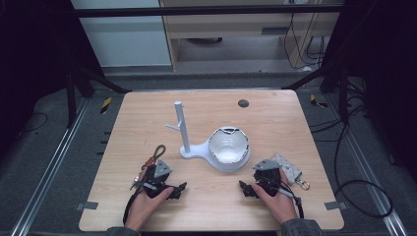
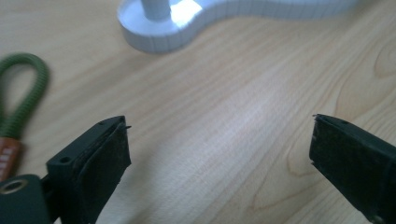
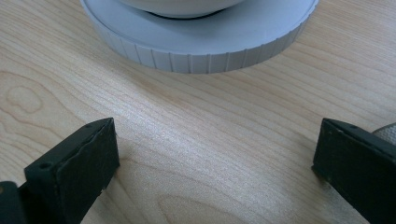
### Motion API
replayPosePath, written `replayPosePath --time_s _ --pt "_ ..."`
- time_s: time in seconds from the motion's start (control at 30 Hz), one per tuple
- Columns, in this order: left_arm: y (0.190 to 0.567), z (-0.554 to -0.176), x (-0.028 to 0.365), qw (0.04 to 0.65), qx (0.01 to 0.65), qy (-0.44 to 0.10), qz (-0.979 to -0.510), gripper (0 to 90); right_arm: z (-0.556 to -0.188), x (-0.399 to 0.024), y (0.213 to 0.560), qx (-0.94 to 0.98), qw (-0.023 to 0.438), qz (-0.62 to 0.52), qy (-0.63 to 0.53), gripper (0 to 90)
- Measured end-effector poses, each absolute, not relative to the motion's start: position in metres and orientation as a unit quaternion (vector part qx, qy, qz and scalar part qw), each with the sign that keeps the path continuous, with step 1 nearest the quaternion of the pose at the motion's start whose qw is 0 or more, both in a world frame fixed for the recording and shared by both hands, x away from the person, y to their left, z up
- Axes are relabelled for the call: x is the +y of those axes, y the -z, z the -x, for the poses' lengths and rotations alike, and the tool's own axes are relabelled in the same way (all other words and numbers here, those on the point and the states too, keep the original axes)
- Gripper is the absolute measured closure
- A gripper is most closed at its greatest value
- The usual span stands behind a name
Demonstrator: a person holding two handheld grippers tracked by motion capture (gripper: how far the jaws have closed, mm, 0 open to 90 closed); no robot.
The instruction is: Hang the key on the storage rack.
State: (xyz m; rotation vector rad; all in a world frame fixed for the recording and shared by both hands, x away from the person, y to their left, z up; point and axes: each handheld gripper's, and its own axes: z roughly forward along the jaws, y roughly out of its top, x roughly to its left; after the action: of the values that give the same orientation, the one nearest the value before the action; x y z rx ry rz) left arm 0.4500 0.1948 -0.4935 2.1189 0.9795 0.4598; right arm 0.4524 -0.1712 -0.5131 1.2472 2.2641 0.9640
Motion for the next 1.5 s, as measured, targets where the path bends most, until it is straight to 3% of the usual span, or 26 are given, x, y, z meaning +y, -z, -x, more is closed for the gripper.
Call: replayPosePath --time_s 0.1,0.23,0.5,0.77,0.97,1.5 --pt "0.485 -0.450 0.199 0.373 0.384 -0.188 -0.824 5.1 -0.452 -0.171 0.513 0.806 0.190 -0.444 -0.343 0.3" --pt "0.458 -0.454 0.214 0.329 0.373 -0.206 -0.843 4.6 -0.452 -0.171 0.513 0.806 0.191 -0.443 -0.343 0.2" --pt "0.435 -0.477 0.240 0.283 0.395 -0.190 -0.853 6.8 -0.452 -0.171 0.513 0.806 0.191 -0.443 -0.343 0.3" --pt "0.433 -0.500 0.264 0.230 0.446 -0.172 -0.848 21.4 -0.453 -0.172 0.513 0.807 0.192 -0.440 -0.343 0.2" --pt "0.435 -0.516 0.267 0.219 0.449 -0.146 -0.854 30.7 -0.453 -0.172 0.513 0.807 0.189 -0.441 -0.344 0.2" --pt "0.459 -0.540 0.260 0.170 0.437 -0.106 -0.877 43.8 -0.452 -0.173 0.513 0.809 0.191 -0.438 -0.342 0.5"
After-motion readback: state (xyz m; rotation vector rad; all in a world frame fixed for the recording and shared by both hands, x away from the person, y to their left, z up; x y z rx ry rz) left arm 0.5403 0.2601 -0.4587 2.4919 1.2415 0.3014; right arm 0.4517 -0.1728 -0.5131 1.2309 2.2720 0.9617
